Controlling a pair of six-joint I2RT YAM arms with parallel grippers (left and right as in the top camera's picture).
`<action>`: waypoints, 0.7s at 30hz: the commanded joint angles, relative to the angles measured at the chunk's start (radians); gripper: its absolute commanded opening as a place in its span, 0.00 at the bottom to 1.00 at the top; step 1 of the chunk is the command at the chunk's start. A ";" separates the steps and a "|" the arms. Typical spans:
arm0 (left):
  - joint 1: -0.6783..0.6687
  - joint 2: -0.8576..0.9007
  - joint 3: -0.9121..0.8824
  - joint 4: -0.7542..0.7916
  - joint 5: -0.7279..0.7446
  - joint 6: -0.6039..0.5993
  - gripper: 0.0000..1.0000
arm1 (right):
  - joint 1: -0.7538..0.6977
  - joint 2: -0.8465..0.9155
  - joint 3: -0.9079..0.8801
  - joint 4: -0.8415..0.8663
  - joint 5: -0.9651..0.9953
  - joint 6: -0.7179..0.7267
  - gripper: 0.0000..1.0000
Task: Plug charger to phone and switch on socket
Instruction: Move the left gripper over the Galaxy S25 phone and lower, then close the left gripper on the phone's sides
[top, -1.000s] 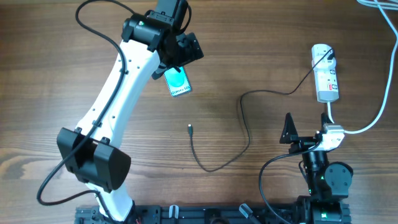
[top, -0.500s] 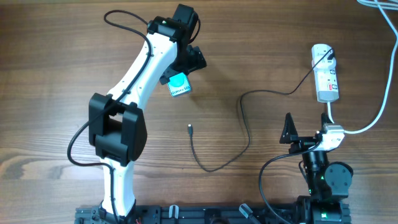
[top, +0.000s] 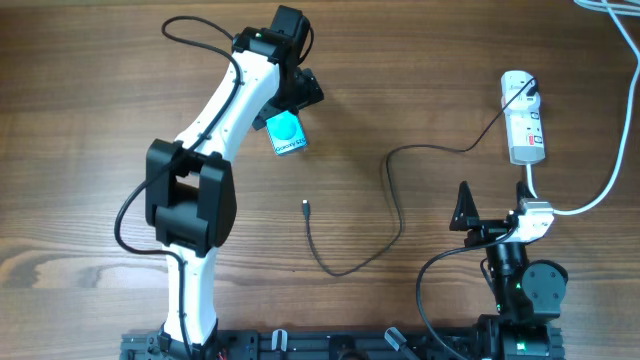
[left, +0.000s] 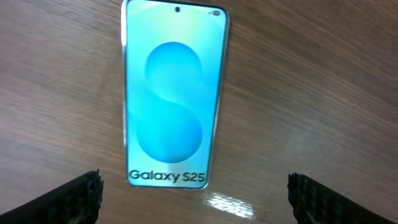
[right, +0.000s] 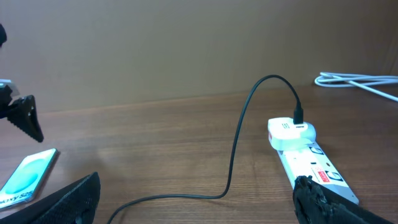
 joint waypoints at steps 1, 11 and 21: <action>0.029 0.047 0.014 0.012 0.057 0.005 1.00 | 0.002 -0.002 -0.001 0.003 0.014 0.013 1.00; 0.034 0.073 0.014 0.015 -0.034 0.005 1.00 | 0.002 -0.002 -0.001 0.003 0.014 0.013 1.00; 0.034 0.103 0.014 0.021 -0.032 0.005 1.00 | 0.002 -0.002 -0.001 0.003 0.014 0.013 1.00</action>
